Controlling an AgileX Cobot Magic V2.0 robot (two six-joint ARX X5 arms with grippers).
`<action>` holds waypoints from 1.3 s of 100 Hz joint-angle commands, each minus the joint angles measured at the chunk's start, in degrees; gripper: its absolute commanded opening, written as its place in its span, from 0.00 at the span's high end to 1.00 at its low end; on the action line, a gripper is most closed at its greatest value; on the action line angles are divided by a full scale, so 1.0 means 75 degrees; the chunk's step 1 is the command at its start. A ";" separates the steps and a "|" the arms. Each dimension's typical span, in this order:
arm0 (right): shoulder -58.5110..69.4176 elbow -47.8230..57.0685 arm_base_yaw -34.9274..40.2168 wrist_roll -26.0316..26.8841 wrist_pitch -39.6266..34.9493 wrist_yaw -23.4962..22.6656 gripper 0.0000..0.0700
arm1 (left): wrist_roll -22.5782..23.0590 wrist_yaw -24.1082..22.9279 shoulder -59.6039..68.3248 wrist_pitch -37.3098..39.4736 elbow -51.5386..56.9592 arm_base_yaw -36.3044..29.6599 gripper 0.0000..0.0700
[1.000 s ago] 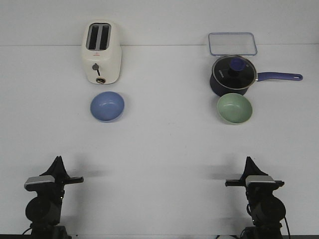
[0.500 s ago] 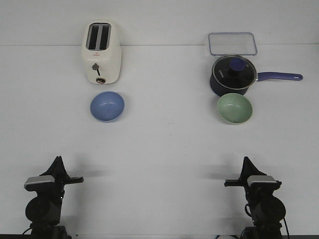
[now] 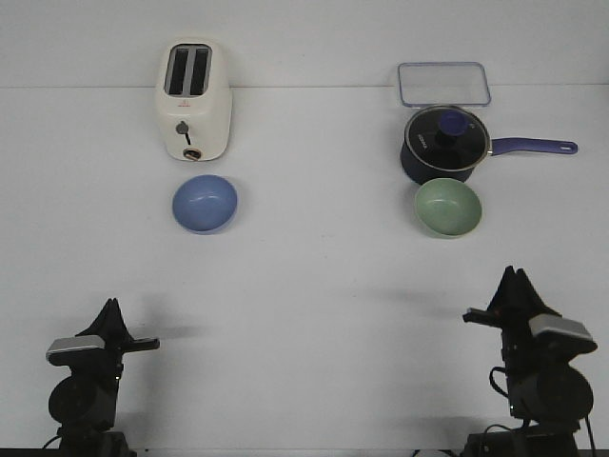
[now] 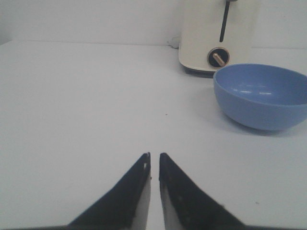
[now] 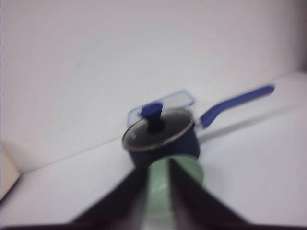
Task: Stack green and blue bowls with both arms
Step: 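Reach the right gripper forward to the rim of the pale green bowl, then close the right gripper on the green bowl's rim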
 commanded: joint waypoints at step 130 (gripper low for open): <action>1.0850 0.5986 -0.1408 -0.0807 -0.1920 -0.1253 1.00 | 0.0003 0.0041 -0.0009 0.0099 -0.0154 0.0003 0.98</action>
